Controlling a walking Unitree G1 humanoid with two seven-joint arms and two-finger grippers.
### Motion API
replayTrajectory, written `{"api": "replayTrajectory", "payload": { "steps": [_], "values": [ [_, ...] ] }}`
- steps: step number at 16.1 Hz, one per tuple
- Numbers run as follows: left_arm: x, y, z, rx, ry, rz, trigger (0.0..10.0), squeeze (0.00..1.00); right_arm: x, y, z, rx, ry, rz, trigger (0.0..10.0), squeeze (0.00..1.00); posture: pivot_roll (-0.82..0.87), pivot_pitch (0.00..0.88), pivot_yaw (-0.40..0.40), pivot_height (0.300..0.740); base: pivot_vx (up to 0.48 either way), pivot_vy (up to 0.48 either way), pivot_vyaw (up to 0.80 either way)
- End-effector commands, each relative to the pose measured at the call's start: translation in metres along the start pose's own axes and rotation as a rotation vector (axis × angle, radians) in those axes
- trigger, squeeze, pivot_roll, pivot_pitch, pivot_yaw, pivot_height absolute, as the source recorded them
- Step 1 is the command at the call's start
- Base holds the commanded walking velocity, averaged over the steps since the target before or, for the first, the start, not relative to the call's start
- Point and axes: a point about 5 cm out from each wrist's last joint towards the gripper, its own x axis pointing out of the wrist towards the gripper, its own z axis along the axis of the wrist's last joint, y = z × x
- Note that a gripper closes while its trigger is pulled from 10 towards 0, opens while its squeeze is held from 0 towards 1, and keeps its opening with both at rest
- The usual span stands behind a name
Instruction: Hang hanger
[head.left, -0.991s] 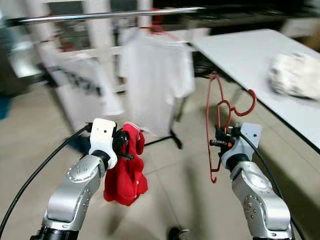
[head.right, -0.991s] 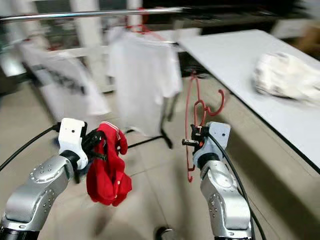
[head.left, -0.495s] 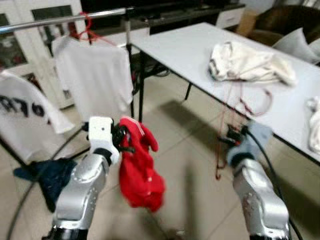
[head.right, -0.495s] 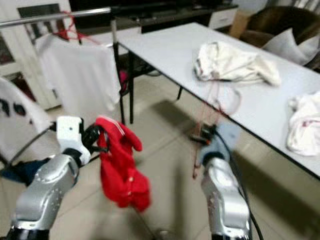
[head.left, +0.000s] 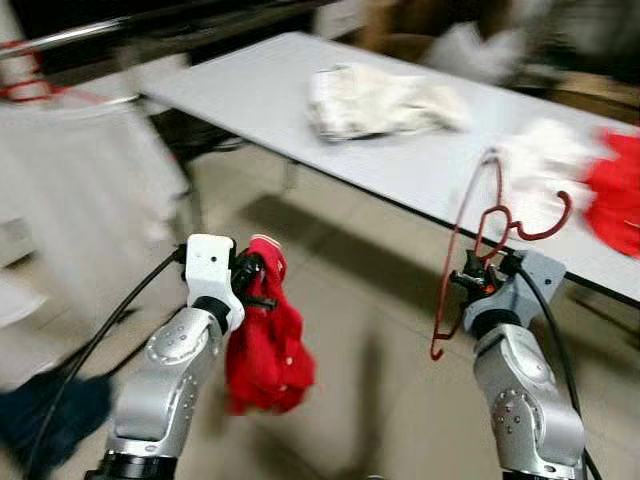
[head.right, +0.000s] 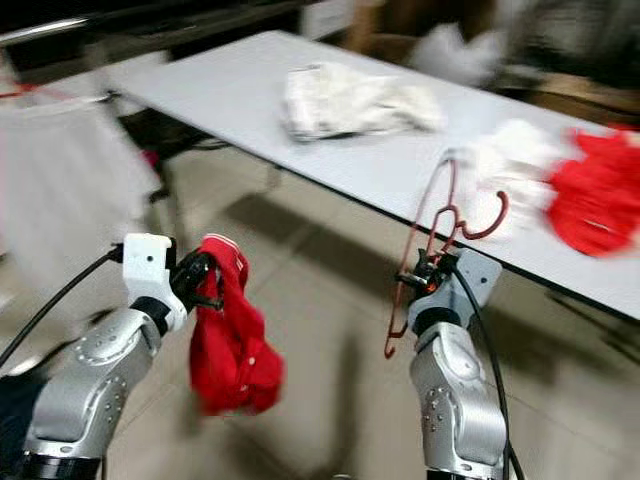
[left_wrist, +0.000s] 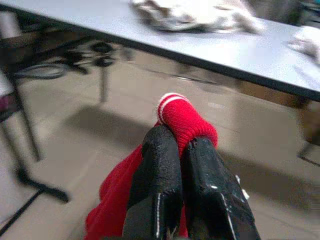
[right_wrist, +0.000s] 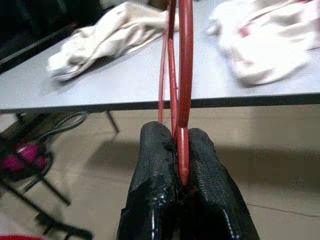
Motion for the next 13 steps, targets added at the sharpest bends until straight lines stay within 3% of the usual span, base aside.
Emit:
{"api": "replayTrajectory", "payload": {
  "steps": [1,3,11,13],
  "values": [
    [-0.0002,-0.0013,0.0095,0.033,-0.037,-0.010,10.0,0.00,-0.0008,0.0041,0.0026,-0.027,-0.007,0.015,10.0,0.00,-0.12,0.000,-0.026,0.740,0.000,0.000,-0.80],
    [-0.0012,-0.0004,0.0103,0.050,-0.036,-0.009,10.0,0.00,-0.0019,-0.0004,0.0041,-0.092,-0.012,0.017,10.0,0.00,-0.13,0.000,-0.026,0.740,0.000,0.000,-0.80],
    [-0.0002,0.0001,0.0140,0.055,-0.032,-0.050,10.0,0.00,-0.0059,-0.0025,-0.0018,-0.056,0.031,-0.006,10.0,0.00,-0.14,0.000,-0.015,0.740,0.000,0.032,-0.80],
    [0.0010,0.0009,0.0135,0.062,-0.026,-0.050,10.0,0.00,-0.0076,-0.0022,-0.0020,-0.077,0.045,0.004,10.0,0.00,-0.14,0.000,-0.011,0.740,0.000,0.326,0.00]
  ]
}}
